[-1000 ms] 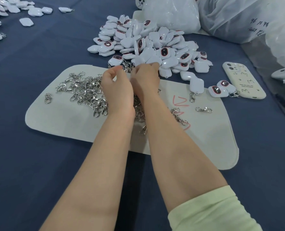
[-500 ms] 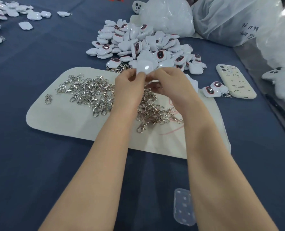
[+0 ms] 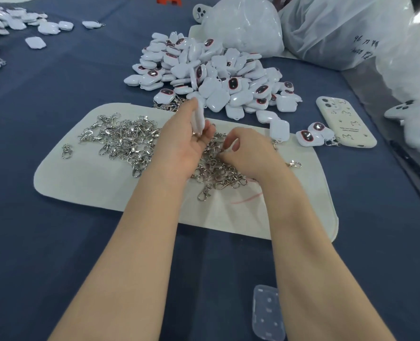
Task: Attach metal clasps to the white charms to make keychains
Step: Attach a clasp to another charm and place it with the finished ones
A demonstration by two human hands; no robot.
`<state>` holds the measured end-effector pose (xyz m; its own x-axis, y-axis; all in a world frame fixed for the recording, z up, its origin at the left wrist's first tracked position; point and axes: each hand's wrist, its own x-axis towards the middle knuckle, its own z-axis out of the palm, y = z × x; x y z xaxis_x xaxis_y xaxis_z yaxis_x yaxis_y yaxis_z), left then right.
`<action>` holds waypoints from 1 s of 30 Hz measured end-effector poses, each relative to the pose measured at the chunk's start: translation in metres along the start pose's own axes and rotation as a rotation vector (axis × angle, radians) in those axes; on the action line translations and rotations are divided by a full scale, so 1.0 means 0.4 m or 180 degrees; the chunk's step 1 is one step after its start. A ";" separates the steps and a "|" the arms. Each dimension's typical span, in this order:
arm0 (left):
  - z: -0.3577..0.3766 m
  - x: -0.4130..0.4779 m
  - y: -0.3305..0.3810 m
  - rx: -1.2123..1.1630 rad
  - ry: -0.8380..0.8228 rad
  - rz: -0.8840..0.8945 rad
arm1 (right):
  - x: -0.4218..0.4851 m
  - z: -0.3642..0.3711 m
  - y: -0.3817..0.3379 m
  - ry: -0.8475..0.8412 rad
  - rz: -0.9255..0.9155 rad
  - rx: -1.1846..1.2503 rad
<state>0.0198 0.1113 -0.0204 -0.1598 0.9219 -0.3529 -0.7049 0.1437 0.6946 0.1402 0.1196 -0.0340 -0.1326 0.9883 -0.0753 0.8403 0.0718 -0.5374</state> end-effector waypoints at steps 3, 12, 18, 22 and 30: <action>-0.008 0.009 0.002 0.0007 -0.0055 -0.0210 | 0.004 0.010 -0.013 0.0022 -0.0068 -0.0117; -0.006 -0.002 -0.007 0.0720 -0.0314 -0.0042 | 0.010 -0.022 0.011 0.0857 0.0197 0.2246; -0.006 -0.004 -0.030 0.1725 -0.0195 0.0667 | 0.004 -0.049 0.009 0.0774 -0.0069 0.2797; -0.013 0.016 -0.033 0.2315 0.0217 0.1085 | 0.002 -0.052 0.004 0.0627 -0.0114 0.3234; -0.012 0.019 -0.034 0.1333 0.0008 0.0788 | 0.003 -0.046 0.010 0.0506 -0.0207 0.2517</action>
<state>0.0251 0.1146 -0.0355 -0.2897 0.9459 -0.1463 -0.3068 0.0530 0.9503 0.1532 0.1235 -0.0208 -0.0421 0.9970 0.0651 0.2051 0.0724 -0.9761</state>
